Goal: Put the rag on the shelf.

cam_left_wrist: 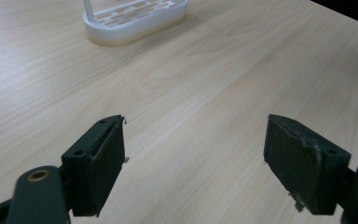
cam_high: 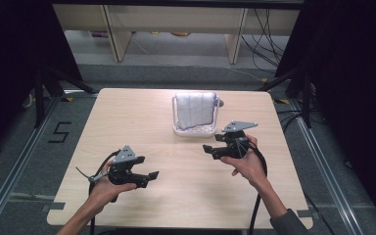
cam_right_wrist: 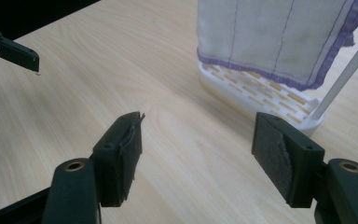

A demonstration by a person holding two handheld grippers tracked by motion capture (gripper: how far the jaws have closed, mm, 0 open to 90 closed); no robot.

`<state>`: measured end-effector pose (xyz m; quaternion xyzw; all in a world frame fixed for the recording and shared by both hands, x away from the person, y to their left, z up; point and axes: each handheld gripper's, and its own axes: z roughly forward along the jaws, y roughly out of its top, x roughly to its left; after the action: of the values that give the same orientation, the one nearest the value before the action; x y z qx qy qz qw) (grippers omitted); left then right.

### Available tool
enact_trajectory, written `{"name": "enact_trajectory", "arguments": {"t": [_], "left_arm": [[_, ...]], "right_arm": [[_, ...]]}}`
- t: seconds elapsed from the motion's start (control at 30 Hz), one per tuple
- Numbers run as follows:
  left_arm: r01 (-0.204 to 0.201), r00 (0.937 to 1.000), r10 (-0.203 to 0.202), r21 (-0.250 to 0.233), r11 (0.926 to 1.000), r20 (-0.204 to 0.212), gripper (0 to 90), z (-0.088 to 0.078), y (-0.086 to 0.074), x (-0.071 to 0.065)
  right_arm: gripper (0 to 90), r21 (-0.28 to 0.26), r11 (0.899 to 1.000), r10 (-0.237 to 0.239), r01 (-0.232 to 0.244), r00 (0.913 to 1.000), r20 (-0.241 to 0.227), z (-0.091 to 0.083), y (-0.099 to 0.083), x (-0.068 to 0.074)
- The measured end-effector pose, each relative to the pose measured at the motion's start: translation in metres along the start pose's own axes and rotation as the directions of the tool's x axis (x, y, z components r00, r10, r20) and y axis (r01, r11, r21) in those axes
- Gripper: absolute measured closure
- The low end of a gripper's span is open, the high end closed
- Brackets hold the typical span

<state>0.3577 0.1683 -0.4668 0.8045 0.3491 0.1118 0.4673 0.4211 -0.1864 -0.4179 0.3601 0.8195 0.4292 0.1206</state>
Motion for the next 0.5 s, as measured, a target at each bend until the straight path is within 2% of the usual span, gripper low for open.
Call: {"name": "enact_trajectory", "arguments": {"t": [0.1, 0.2, 0.3, 0.33, 0.4, 0.43, 0.47, 0.5], "left_arm": [[0.011, 0.9999, -0.011, -0.003, 0.9999, -0.009, 20.1, -0.005, -0.007, -0.002], [0.01, 0.9999, -0.01, -0.005, 0.9999, -0.005, 20.1, -0.008, -0.01, -0.004], [0.007, 1.0, -0.007, 0.008, 0.9999, 0.001, 20.1, -0.012, -0.012, -0.005], [0.009, 1.0, -0.009, -0.008, 0.9999, 0.002, 20.1, -0.011, -0.014, -0.006], [0.006, 1.0, -0.006, 0.003, 1.0, 0.003, 20.1, -0.014, -0.016, -0.008], [0.005, 1.0, -0.005, -0.003, 1.0, 0.006, 20.1, -0.014, -0.017, -0.008], [0.017, 0.9998, -0.017, -0.017, 0.9997, 0.005, 20.1, -0.014, -0.019, -0.01], [0.008, 1.0, -0.008, 0.005, 1.0, -0.002, 20.1, -0.017, -0.019, -0.009]], "right_arm": [[33.8, 0.013, 1.0, -0.005, 0.005, 1.0, 0.003, -0.001, -0.007, 0.002], [33.7, 0.011, 1.0, 0.003, -0.003, 0.9998, -0.02, -0.002, -0.013, 0.005], [33.6, 0.013, 1.0, -0.006, 0.006, 1.0, -0.003, -0.006, -0.018, 0.008], [33.6, 0.013, 1.0, -0.003, 0.003, 1.0, -0.008, -0.008, -0.019, 0.009], [33.4, 0.007, 1.0, -0.001, 0.001, 0.9998, -0.021, -0.008, -0.023, 0.012], [33.3, 0.019, 1.0, 0.004, -0.004, 0.9999, -0.012, -0.01, -0.025, 0.014], [33.1, 0.021, 1.0, 0.016, -0.016, 0.9997, -0.02, -0.01, -0.027, 0.018], [32.7, 0.03, 1.0, 0.005, -0.005, 0.9998, -0.021, -0.01, -0.03, 0.019]]}}
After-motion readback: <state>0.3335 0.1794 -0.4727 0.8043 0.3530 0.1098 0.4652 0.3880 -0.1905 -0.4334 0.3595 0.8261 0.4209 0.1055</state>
